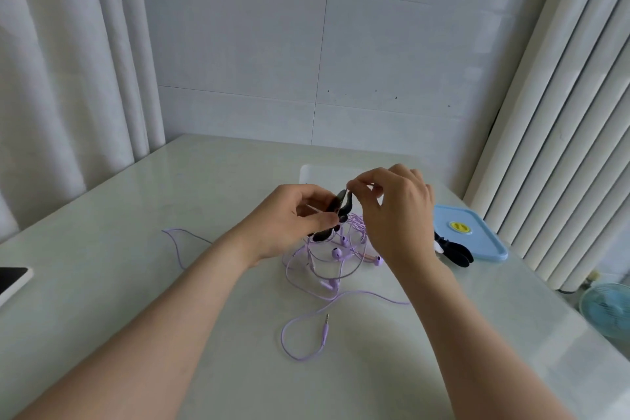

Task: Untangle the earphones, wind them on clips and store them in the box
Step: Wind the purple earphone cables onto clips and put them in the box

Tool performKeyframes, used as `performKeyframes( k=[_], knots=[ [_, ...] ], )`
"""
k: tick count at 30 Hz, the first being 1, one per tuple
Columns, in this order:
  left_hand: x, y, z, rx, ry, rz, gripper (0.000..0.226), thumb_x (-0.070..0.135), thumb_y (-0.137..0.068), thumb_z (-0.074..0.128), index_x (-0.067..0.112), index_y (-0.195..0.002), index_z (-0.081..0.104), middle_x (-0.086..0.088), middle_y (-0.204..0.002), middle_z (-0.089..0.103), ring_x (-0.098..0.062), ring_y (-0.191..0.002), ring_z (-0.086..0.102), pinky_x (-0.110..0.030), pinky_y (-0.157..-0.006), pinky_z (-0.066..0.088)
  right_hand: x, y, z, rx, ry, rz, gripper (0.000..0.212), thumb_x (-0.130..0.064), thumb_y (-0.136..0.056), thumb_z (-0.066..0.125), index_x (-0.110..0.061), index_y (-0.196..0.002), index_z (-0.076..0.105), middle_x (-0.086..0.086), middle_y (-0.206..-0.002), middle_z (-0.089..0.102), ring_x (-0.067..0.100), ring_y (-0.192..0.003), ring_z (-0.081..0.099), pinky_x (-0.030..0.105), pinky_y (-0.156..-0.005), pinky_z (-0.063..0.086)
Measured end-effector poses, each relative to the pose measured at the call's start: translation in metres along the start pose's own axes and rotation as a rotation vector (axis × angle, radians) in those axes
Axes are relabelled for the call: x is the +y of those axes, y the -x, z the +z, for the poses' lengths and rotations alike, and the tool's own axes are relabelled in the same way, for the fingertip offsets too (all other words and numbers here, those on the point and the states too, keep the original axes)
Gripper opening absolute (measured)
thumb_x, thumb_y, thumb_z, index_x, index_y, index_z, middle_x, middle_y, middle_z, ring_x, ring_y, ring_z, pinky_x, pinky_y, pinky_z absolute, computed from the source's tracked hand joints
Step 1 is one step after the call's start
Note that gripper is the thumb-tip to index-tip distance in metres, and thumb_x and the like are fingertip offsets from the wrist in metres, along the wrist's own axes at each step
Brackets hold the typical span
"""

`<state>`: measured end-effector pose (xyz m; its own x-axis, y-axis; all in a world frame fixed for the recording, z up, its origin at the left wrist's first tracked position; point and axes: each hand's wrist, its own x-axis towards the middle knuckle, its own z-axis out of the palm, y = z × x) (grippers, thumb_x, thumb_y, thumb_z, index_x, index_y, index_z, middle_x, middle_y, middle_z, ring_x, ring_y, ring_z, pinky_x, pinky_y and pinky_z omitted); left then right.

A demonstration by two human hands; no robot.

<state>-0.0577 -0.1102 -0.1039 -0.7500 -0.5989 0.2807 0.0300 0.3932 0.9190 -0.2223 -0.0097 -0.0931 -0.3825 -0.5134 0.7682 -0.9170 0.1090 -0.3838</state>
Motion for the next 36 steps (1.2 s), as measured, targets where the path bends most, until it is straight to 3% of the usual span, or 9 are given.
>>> performKeyframes(
  k=[5, 9, 12, 14, 19, 23, 29, 32, 36],
  knots=[
    [0.005, -0.001, -0.003, 0.041, 0.307, 0.021, 0.026, -0.001, -0.096, 0.067, 0.002, -0.122, 0.070, -0.016, -0.116, 0.077, -0.026, -0.105, 0.074, -0.036, -0.096, 0.059, 0.009, -0.002, 0.004, -0.062, -0.107, 0.086, 0.013, -0.022, -0.100, 0.069, -0.020, -0.100, 0.081, 0.005, -0.093, 0.066, 0.026, -0.081, 0.062, 0.034, -0.074, 0.043],
    [0.005, -0.002, -0.003, 0.187, 0.515, 0.046, 0.025, -0.002, -0.095, 0.066, 0.000, -0.119, 0.070, -0.020, -0.116, 0.076, -0.031, -0.105, 0.073, -0.044, -0.097, 0.060, 0.002, 0.000, 0.006, -0.259, -0.157, 0.099, 0.019, -0.020, -0.102, 0.062, -0.019, -0.096, 0.081, -0.001, -0.070, 0.072, 0.027, -0.073, 0.063, 0.036, -0.070, 0.051],
    [0.007, -0.003, -0.002, 0.271, 0.639, 0.053, 0.025, -0.002, -0.097, 0.064, -0.004, -0.122, 0.067, -0.021, -0.117, 0.075, -0.034, -0.108, 0.074, -0.044, -0.095, 0.061, -0.007, 0.005, 0.008, -0.376, -0.174, 0.027, 0.023, -0.018, -0.102, 0.061, -0.014, -0.089, 0.079, 0.003, -0.068, 0.071, 0.028, -0.066, 0.058, 0.035, -0.066, 0.046],
    [0.006, -0.004, -0.001, 0.325, 0.652, 0.037, 0.024, -0.001, -0.100, 0.061, -0.006, -0.124, 0.067, -0.021, -0.116, 0.076, -0.032, -0.108, 0.074, -0.044, -0.096, 0.061, -0.012, 0.009, 0.008, -0.429, -0.174, -0.018, 0.026, -0.019, -0.103, 0.059, -0.012, -0.083, 0.073, 0.002, -0.066, 0.070, 0.028, -0.064, 0.056, 0.031, -0.066, 0.041],
    [-0.003, -0.011, -0.006, 0.527, 0.520, -0.009, 0.018, 0.004, -0.102, 0.062, 0.001, -0.118, 0.069, -0.009, -0.108, 0.079, -0.022, -0.100, 0.076, -0.040, -0.093, 0.061, -0.024, 0.016, -0.001, -0.592, -0.292, -0.058, 0.020, -0.025, -0.103, 0.063, -0.020, -0.099, 0.082, -0.005, -0.064, 0.071, 0.016, -0.061, 0.061, 0.018, -0.070, 0.041],
    [-0.011, -0.007, -0.007, 0.490, 0.017, 0.110, 0.019, 0.007, -0.101, 0.065, 0.015, -0.116, 0.071, 0.002, -0.108, 0.076, -0.010, -0.097, 0.074, -0.025, -0.079, 0.058, -0.031, 0.013, -0.007, -0.375, -0.307, -0.096, 0.022, -0.021, -0.095, 0.069, -0.019, -0.073, 0.075, -0.018, -0.054, 0.059, 0.009, -0.056, 0.054, 0.014, -0.063, 0.034],
    [-0.006, -0.003, -0.002, 0.248, -0.204, 0.126, 0.026, 0.012, -0.103, 0.064, 0.024, -0.123, 0.074, 0.010, -0.105, 0.075, -0.007, -0.096, 0.073, -0.034, -0.092, 0.059, -0.011, 0.003, -0.009, 0.003, -0.088, -0.127, 0.010, -0.034, -0.091, 0.078, -0.027, -0.085, 0.078, -0.012, -0.077, 0.065, 0.008, -0.063, 0.053, 0.030, -0.057, 0.045],
    [-0.003, -0.001, 0.002, 0.132, -0.205, 0.100, 0.026, 0.015, -0.104, 0.063, 0.025, -0.126, 0.074, 0.008, -0.107, 0.078, -0.010, -0.099, 0.075, -0.039, -0.097, 0.059, -0.005, 0.001, -0.011, 0.078, 0.018, -0.081, 0.013, -0.042, -0.089, 0.080, -0.029, -0.087, 0.079, -0.009, -0.081, 0.064, 0.017, -0.066, 0.057, 0.029, -0.053, 0.041],
    [0.007, 0.001, 0.004, 0.071, -0.016, 0.112, 0.025, 0.011, -0.103, 0.064, 0.016, -0.126, 0.073, 0.002, -0.113, 0.079, -0.016, -0.107, 0.074, -0.030, -0.099, 0.056, 0.005, -0.003, -0.003, 0.107, -0.038, -0.093, 0.004, -0.022, -0.094, 0.076, -0.019, -0.093, 0.079, 0.003, -0.084, 0.063, 0.030, -0.074, 0.061, 0.043, -0.067, 0.051]
  ],
)
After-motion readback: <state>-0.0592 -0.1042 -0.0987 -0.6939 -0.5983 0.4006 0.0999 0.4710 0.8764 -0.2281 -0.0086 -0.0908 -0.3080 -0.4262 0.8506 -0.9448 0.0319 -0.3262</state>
